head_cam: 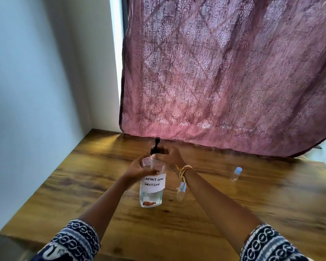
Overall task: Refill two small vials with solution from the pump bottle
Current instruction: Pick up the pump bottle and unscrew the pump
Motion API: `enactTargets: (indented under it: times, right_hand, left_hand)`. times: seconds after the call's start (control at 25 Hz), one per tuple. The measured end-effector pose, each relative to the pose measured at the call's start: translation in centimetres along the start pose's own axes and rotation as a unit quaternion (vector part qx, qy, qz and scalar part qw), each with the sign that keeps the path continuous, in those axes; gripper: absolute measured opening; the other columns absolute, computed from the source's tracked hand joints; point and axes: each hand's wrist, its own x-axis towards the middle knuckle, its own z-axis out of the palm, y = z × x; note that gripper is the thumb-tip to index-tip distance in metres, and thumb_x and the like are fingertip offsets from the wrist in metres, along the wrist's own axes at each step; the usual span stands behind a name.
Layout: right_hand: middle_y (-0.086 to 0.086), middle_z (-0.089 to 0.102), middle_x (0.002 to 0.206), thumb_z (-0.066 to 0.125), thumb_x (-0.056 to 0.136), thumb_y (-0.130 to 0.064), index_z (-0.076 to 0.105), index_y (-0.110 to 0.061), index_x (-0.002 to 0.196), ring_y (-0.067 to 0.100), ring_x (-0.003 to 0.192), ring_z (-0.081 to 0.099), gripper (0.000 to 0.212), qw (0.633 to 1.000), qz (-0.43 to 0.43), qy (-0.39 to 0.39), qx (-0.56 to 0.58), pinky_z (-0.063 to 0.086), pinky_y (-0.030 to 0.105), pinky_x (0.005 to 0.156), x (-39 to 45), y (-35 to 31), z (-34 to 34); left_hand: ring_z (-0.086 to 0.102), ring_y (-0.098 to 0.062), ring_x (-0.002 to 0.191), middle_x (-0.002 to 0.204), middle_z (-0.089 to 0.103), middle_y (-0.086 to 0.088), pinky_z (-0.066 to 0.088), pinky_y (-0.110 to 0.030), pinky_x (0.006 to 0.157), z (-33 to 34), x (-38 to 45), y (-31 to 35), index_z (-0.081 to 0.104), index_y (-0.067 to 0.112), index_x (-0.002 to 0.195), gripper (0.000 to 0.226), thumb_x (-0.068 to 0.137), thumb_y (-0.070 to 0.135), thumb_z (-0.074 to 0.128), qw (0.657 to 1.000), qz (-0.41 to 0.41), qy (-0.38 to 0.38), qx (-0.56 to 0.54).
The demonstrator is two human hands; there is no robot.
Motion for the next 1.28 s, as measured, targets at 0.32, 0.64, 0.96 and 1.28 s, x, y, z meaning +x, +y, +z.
enactTargets:
  times: [0.32, 0.64, 0.96, 1.28]
  right_hand:
    - [0.024, 0.071, 0.101, 0.076, 0.076, -0.002, 0.071, 0.005, 0.100, 0.025, 0.088, 0.068, 0.026, 1.000, -0.018, -0.001, -0.007, 0.056, 0.033, 0.083, -0.2, -1.1, 0.2]
    - [0.018, 0.072, 0.104, 0.076, 0.078, -0.007, 0.070, 0.000, 0.104, 0.016, 0.089, 0.066, 0.028, 0.999, -0.031, -0.040, -0.010, 0.055, 0.021, 0.080, -0.3, -1.6, 0.2]
    - [0.013, 0.072, 0.098, 0.077, 0.077, -0.007, 0.070, -0.004, 0.105, 0.017, 0.088, 0.068, 0.029, 0.997, -0.019, -0.071, -0.009, 0.056, 0.029, 0.086, 0.5, -1.5, 0.1]
    - [0.009, 0.073, 0.096, 0.075, 0.078, -0.005, 0.071, -0.006, 0.101, 0.015, 0.086, 0.070, 0.024, 0.998, -0.029, -0.058, 0.000, 0.057, 0.027, 0.081, 0.4, -1.0, -0.3]
  left_hand:
    - [0.068, -0.027, 0.104, 0.115, 0.070, -0.010, 0.056, -0.046, 0.091, -0.6, 0.4, 1.6, 0.061, 0.013, 0.121, 0.078, 0.052, 0.040, 0.085, 0.999, -0.009, -0.003, 0.045]
    - [0.072, -0.023, 0.096, 0.106, 0.074, -0.004, 0.060, -0.035, 0.077, -0.7, 0.2, 1.1, 0.066, 0.020, 0.115, 0.048, 0.070, 0.025, 0.083, 1.000, 0.001, -0.006, 0.031]
    - [0.072, -0.018, 0.091, 0.104, 0.074, -0.003, 0.058, -0.028, 0.071, -0.7, 0.2, 1.2, 0.066, 0.021, 0.111, 0.040, 0.074, 0.021, 0.082, 1.000, -0.007, -0.004, 0.024]
    - [0.068, -0.024, 0.097, 0.107, 0.072, -0.005, 0.056, -0.034, 0.078, -0.7, 0.2, 1.3, 0.069, 0.025, 0.107, 0.031, 0.078, 0.021, 0.078, 1.000, -0.013, 0.000, 0.025]
